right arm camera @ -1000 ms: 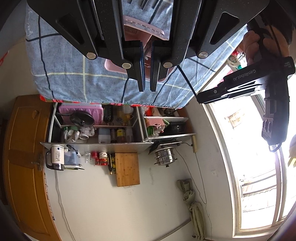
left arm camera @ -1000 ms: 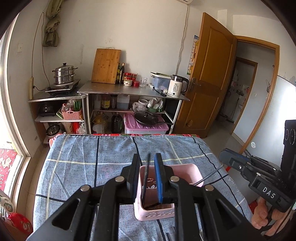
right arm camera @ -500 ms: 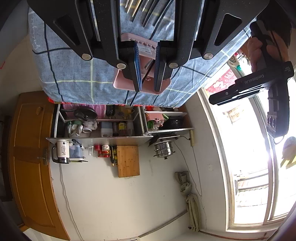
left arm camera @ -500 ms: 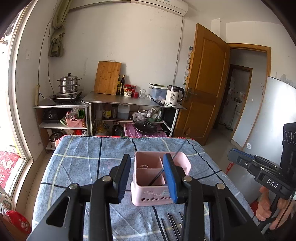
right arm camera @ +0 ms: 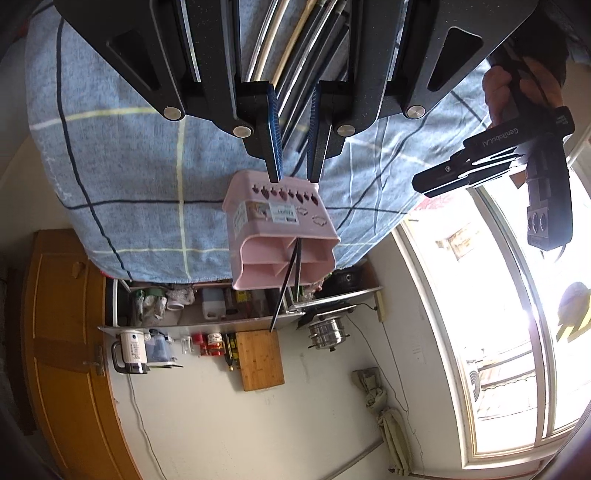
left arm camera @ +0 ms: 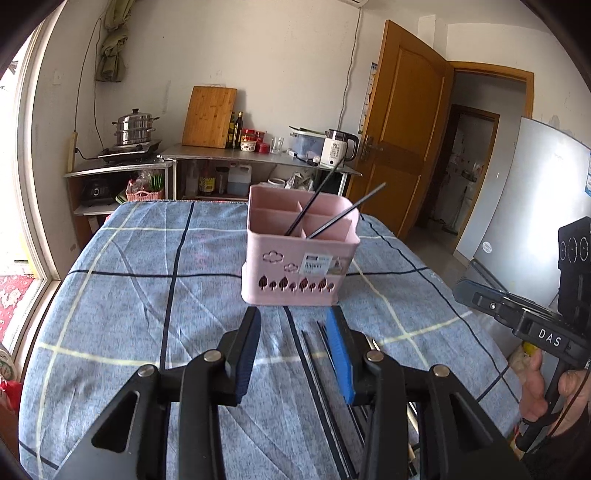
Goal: Organize utensils
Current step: 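Move both tools back from the basket to the chopstick row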
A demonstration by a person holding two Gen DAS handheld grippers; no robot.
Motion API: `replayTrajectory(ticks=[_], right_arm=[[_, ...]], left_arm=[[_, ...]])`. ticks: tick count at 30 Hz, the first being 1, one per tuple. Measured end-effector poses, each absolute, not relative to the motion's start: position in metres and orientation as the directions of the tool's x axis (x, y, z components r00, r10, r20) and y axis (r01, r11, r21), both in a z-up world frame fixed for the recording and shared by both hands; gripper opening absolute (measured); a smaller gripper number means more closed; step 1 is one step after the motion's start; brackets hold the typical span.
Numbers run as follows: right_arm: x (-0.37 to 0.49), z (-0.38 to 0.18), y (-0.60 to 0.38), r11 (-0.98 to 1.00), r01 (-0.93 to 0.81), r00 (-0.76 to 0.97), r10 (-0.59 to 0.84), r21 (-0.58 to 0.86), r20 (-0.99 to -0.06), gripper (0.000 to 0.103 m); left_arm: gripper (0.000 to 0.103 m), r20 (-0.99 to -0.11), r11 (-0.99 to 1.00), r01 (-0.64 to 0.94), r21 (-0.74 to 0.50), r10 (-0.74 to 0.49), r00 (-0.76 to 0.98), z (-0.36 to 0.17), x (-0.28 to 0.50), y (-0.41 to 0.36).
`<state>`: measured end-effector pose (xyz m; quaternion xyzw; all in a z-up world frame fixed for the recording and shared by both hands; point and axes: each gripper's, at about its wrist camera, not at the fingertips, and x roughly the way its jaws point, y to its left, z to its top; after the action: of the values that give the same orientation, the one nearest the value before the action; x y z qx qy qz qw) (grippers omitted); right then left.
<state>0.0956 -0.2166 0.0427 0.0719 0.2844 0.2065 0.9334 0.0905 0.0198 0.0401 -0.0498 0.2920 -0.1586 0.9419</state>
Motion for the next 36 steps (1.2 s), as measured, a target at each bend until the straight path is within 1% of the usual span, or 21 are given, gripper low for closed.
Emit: replayTrajectory(ticks=[7, 17, 30, 36], right_arm=[[0.089, 0.018, -0.218, 0.911, -0.325, 0.727, 0.413, 0.255, -0.548, 0.014], [0.092, 0.007, -0.221, 0.917, -0.305, 0.719, 0.398, 0.256, -0.57, 0.014], [0.117, -0.015, -0.211, 0.928, -0.287, 0.668, 0.371, 0.236, -0.645, 0.014], [0.136, -0.022, -0.205, 0.935, -0.283, 0.644, 0.351, 0.214, -0.68, 0.014]], left_arm=[[0.039, -0.596, 0.937, 0.286, -0.198, -0.347, 0.724, 0.012, 0.081, 0.01], [0.039, -0.63, 0.938, 0.286, -0.195, -0.344, 0.697, -0.002, 0.084, 0.002], [0.039, -0.714, 0.934, 0.293, -0.207, -0.349, 0.607, -0.028, 0.125, -0.017], [0.03, -0.751, 0.932, 0.301, -0.202, -0.344, 0.563, -0.044, 0.154, -0.03]])
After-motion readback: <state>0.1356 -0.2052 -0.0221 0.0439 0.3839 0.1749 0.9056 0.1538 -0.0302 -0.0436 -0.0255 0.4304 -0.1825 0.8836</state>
